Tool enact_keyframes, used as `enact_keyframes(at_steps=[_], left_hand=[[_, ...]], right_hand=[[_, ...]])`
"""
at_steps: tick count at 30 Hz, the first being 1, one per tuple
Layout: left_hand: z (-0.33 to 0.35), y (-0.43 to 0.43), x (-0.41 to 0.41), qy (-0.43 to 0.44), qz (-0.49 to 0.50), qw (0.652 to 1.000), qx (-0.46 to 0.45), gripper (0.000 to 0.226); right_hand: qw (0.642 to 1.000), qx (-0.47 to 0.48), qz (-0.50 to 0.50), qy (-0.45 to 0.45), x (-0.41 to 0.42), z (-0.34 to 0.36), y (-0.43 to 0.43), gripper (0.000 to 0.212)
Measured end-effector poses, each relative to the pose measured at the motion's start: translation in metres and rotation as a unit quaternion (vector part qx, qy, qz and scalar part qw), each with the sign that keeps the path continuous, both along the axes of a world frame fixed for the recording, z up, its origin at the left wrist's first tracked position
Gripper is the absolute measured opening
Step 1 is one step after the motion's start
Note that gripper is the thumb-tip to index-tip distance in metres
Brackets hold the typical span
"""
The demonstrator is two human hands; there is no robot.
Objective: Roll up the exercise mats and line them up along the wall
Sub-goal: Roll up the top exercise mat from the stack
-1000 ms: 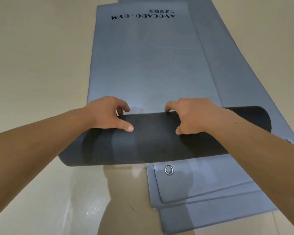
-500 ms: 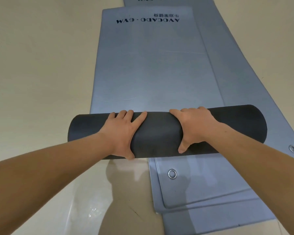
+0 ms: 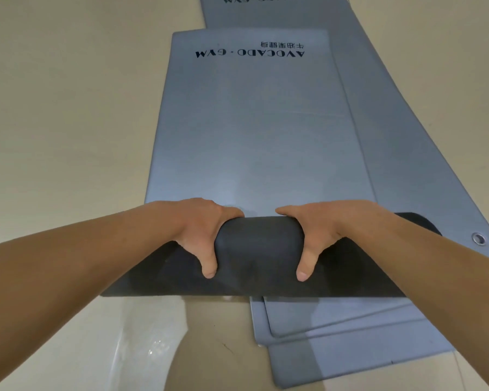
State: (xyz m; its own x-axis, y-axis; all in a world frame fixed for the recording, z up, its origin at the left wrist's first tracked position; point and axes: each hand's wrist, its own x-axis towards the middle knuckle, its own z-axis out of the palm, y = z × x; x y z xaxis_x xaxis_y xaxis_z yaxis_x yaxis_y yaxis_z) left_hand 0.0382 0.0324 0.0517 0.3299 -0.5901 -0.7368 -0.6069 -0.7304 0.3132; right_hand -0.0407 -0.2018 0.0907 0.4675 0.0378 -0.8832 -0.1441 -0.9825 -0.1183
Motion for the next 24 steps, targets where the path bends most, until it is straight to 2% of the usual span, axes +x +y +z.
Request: enact_keyframes(at_steps=[1,4,7,10,13,17,19,21,24], left_hand=[[0.001,-0.002,0.000,0.040,0.009,0.999,0.008,0.100],[0.002,-0.010,0.010,0.115,0.041,0.992,0.020,0.098],[0.000,-0.010,0.019,0.108,0.058,0.992,0.006,0.108],[-0.006,0.000,0.014,0.039,0.058,0.997,-0.020,0.123],[-0.003,0.012,0.012,-0.042,0.055,0.997,-0.033,0.125],[0.020,0.021,-0.003,-0.144,0.022,0.987,-0.072,0.097],[0.030,0.015,-0.024,-0.193,-0.002,0.979,-0.069,0.093],[0.030,0.006,-0.043,-0.247,-0.037,0.968,-0.012,0.106],[0.010,0.001,-0.057,-0.283,-0.051,0.957,0.047,0.127]], right_hand=[[0.999,-0.017,0.033,-0.014,-0.008,0.002,0.004,0.149],[0.979,-0.104,0.144,-0.102,-0.029,0.001,0.020,0.154],[0.957,-0.175,0.167,-0.158,-0.050,-0.012,0.042,0.166],[0.954,-0.178,0.178,-0.163,-0.051,-0.022,0.042,0.169],[0.966,-0.145,0.172,-0.129,-0.028,-0.018,0.031,0.164],[0.988,-0.078,0.107,-0.085,0.007,-0.005,0.016,0.151],[0.995,-0.044,0.058,-0.073,0.021,0.000,0.008,0.151],[0.996,-0.025,0.028,-0.077,0.029,0.002,0.002,0.156],[0.990,-0.026,0.028,-0.136,0.030,0.001,-0.002,0.156]])
